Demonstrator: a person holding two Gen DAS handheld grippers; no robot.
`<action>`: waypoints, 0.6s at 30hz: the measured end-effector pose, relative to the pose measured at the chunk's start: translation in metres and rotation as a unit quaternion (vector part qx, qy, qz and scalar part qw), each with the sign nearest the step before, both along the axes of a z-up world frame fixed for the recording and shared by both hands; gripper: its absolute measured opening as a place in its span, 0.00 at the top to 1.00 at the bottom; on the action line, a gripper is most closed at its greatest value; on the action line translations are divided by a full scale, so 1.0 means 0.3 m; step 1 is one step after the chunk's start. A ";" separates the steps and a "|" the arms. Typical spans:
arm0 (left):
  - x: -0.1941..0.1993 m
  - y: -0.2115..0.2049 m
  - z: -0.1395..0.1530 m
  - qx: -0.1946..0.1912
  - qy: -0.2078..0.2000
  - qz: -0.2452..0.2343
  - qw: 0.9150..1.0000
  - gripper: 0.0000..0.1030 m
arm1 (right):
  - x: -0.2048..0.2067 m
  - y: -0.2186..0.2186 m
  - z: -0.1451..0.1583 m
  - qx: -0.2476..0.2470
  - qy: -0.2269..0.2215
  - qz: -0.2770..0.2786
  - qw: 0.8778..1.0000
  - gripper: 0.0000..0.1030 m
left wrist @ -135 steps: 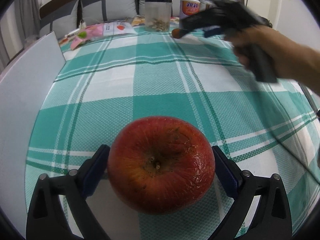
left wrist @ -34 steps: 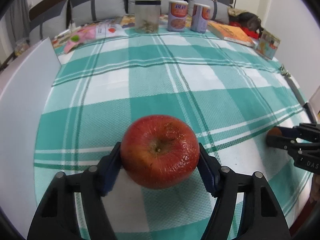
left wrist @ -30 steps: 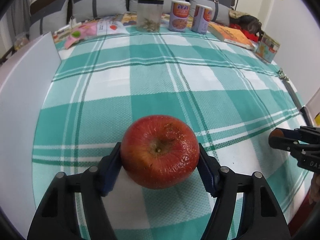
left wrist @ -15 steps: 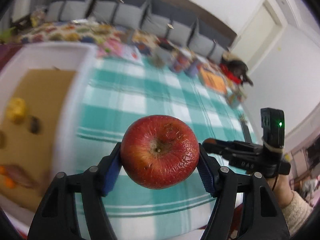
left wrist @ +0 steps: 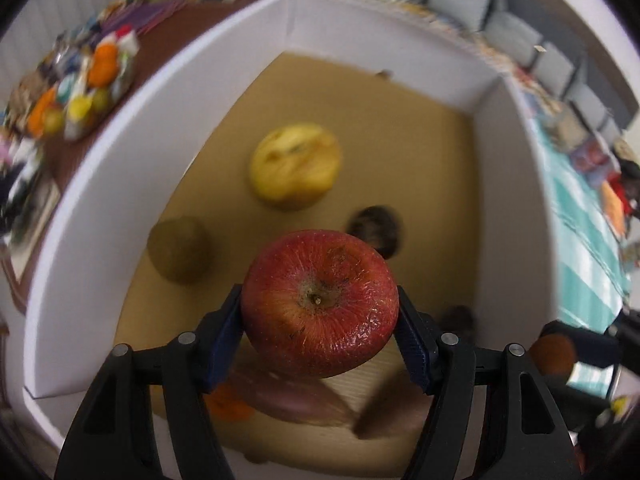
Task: Organize fruits
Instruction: 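Carry the apple and small brown fruit into the white box and open both tools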
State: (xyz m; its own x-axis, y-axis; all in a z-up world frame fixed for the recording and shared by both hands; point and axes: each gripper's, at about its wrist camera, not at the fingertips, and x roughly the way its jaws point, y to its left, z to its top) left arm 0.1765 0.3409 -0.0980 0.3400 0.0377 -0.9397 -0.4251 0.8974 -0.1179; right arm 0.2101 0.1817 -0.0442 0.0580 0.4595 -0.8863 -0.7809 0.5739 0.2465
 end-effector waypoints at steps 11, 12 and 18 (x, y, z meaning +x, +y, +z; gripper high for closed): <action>-0.056 0.045 0.098 0.047 -0.038 0.012 0.998 0.21 | 0.043 0.055 -0.082 -0.035 -0.022 -0.023 0.999 0.21; -0.076 0.042 0.130 0.058 -0.051 0.011 0.997 0.20 | 0.049 0.047 -0.058 -0.028 -0.025 -0.028 0.999 0.20; -0.185 -0.074 0.328 0.183 -0.129 -0.008 0.975 0.11 | 0.015 -0.058 0.120 -0.002 -0.071 -0.060 0.996 0.05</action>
State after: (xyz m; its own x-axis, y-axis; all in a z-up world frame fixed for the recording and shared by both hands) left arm 0.1209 0.3187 0.0003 0.5667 0.3473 -0.7472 -0.4098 0.9055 0.1101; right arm 0.2146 0.1644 -0.0082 0.2366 0.4382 -0.8672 -0.7336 0.6657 0.1363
